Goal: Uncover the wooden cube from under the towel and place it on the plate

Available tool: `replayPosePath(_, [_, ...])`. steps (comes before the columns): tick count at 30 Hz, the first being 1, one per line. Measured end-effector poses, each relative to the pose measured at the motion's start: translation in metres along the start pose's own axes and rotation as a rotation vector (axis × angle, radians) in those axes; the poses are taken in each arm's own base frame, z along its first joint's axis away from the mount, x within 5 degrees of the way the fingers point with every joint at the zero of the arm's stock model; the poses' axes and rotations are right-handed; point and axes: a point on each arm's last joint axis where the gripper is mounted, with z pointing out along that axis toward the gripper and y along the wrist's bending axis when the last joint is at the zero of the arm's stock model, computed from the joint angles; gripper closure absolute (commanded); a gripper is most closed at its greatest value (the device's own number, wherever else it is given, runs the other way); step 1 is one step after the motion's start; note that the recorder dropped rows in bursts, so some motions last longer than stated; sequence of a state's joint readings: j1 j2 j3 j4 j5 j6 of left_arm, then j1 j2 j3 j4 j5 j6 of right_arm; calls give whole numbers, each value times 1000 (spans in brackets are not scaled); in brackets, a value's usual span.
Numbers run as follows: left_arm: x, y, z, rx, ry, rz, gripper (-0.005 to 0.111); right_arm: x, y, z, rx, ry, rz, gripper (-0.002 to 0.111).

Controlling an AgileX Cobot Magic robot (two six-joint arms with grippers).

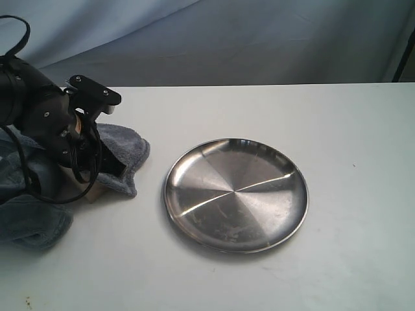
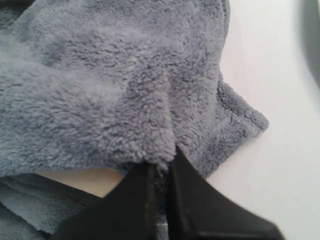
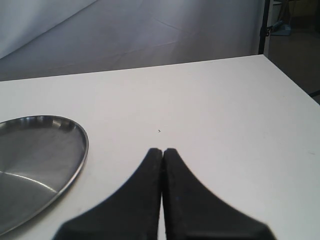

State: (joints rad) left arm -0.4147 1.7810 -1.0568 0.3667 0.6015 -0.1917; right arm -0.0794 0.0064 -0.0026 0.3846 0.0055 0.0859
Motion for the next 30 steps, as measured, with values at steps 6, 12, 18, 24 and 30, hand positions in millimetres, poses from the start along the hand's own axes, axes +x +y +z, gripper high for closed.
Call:
replayPosePath(6, [0,0,-1,0,-4,-1,106,0,0,0,0,0,0,105])
replayPosePath(12, [-5,4,-17,-5,-55,-13,107,0,0,0,0,0,0,105])
replayPosePath(18, [-10,7,-32,-6,-123,-22,107,0,0,0,0,0,0,105])
replayPosePath(24, [-17,6,-35,9,-195,-50,107,0,0,0,0,0,0,105])
replayPosePath(30, [-31,4,-39,50,-357,-97,107,0,0,0,0,0,0,105])
